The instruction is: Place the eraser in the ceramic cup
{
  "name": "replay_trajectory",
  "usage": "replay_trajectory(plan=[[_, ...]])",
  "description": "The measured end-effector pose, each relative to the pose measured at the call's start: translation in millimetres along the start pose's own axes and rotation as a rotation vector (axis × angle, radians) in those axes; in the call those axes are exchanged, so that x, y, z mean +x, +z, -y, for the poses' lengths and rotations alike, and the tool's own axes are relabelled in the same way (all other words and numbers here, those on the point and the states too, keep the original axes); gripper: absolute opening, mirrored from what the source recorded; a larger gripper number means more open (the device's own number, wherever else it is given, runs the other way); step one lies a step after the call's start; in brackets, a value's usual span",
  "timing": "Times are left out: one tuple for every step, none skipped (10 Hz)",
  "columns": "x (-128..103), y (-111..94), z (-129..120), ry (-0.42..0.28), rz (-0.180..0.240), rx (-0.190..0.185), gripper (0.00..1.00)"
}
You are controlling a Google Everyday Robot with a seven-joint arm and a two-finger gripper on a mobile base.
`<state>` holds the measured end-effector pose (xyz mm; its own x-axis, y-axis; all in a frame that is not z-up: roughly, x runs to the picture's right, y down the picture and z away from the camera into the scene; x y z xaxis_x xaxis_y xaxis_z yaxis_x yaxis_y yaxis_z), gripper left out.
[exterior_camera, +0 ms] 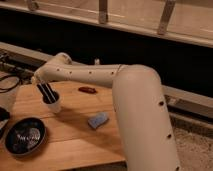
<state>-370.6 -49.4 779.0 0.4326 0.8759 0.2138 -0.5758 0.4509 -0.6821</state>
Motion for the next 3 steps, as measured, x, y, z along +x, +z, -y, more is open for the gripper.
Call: replay_trajectory(plan=[[0.2,-0.7,0.9,0.001,0.0,0.0,0.64],[1.7,-0.1,-0.6,0.0,-0.002,-0.002,0.67],[1.7,0.2,-2.2,-0.001,-0.001,-0.002,0.75]])
